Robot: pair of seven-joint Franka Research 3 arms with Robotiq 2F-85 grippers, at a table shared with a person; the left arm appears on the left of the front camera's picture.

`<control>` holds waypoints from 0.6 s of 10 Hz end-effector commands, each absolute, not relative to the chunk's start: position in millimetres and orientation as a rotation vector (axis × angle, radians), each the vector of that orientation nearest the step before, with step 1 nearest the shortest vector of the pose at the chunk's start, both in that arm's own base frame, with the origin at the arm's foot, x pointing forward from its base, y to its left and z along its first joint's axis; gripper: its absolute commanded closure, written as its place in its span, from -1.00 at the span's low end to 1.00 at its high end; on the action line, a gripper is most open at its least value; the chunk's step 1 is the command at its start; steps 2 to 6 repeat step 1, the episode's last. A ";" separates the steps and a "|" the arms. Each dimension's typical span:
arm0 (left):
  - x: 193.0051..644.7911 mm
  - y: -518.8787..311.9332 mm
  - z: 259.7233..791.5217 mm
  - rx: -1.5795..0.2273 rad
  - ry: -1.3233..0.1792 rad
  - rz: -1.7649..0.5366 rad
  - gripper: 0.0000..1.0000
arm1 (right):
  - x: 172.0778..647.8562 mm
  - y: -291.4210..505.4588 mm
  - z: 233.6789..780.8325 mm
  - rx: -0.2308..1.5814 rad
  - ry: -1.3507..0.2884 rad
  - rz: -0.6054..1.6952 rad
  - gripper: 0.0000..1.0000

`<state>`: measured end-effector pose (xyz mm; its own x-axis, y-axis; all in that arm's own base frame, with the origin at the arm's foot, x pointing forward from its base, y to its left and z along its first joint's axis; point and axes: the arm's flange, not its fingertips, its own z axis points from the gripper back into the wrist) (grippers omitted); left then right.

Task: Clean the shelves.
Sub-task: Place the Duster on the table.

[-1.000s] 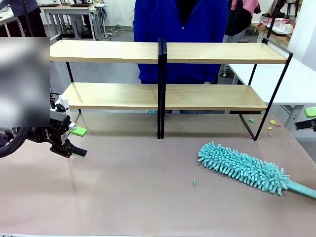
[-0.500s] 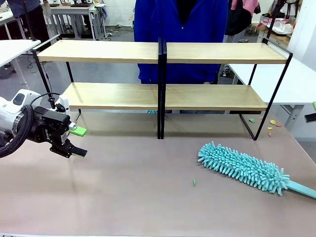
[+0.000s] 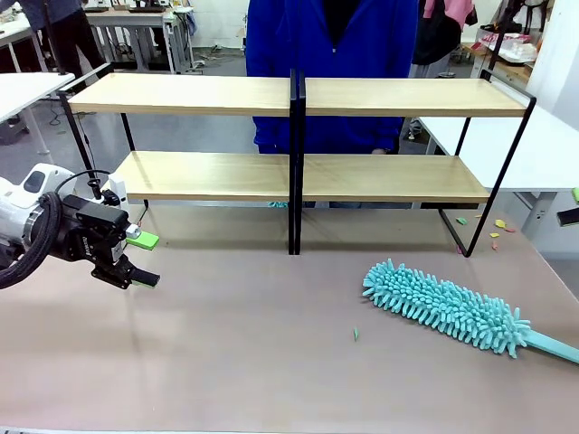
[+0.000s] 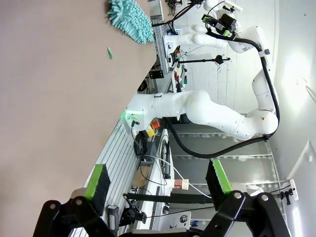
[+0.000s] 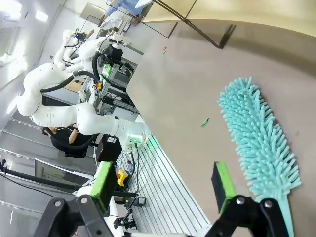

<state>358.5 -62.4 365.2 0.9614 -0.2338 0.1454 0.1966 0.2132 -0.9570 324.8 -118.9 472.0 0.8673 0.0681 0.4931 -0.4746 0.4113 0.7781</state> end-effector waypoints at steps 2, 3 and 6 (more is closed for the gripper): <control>356.7 -63.3 367.4 -1.332 0.035 -0.296 -1.00 | 325.0 -120.3 469.3 1.085 -0.431 0.368 -0.92; 356.7 -63.3 367.4 -1.332 0.035 -0.296 -1.00 | 325.0 -120.3 469.3 1.085 -0.431 0.368 -0.92; 356.7 -63.3 367.4 -1.332 0.035 -0.296 -1.00 | 325.0 -120.3 469.3 1.085 -0.431 0.368 -0.92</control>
